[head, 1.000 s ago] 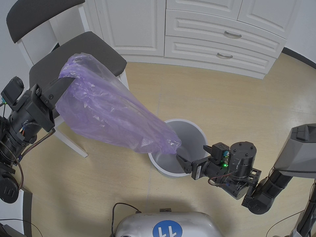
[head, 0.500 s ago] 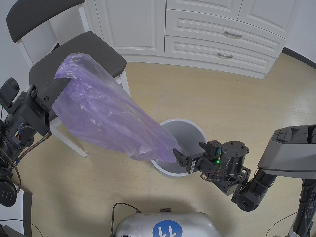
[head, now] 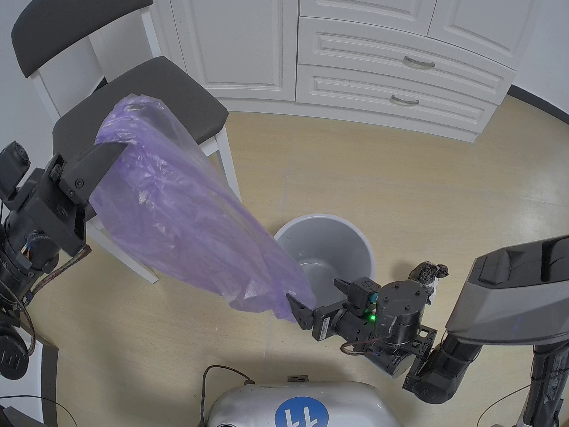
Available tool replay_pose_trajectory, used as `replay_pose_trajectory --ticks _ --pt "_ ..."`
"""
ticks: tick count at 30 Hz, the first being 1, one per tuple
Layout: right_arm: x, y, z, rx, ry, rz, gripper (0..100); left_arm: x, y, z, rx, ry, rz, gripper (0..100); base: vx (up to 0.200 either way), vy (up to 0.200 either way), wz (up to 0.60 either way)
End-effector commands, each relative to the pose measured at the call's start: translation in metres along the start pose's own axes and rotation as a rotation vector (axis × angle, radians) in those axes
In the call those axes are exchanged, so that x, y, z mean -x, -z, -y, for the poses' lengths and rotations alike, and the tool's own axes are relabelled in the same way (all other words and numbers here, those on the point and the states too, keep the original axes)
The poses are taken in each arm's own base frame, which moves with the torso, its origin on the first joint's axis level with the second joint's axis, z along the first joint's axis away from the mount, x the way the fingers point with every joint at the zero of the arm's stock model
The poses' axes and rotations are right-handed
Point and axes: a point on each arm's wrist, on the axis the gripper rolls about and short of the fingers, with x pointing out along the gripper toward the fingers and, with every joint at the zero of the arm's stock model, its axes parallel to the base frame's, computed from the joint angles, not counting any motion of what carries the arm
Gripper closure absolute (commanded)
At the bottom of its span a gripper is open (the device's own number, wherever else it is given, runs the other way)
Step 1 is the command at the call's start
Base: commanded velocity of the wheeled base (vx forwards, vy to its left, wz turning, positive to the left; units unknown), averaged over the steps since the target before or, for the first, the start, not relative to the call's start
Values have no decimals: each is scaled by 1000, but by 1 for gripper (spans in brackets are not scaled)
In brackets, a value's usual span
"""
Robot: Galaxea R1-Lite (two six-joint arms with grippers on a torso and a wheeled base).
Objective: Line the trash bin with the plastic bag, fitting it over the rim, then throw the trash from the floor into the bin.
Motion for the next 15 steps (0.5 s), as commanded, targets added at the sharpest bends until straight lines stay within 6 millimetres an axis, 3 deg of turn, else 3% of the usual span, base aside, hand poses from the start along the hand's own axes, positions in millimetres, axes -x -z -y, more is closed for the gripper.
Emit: replay_pose_trajectory --ticks 1,6,15 --pt "-3 23 -12 -8 -41 -23 0 2 -5 16 29 58 21 100 0 0 0" --pt "2 31 -28 -91 -92 -51 0 5 -10 22 38 79 36 100 0 0 0" --pt "-2 24 -42 -184 -127 -13 0 8 -17 27 24 88 61 100 0 0 0"
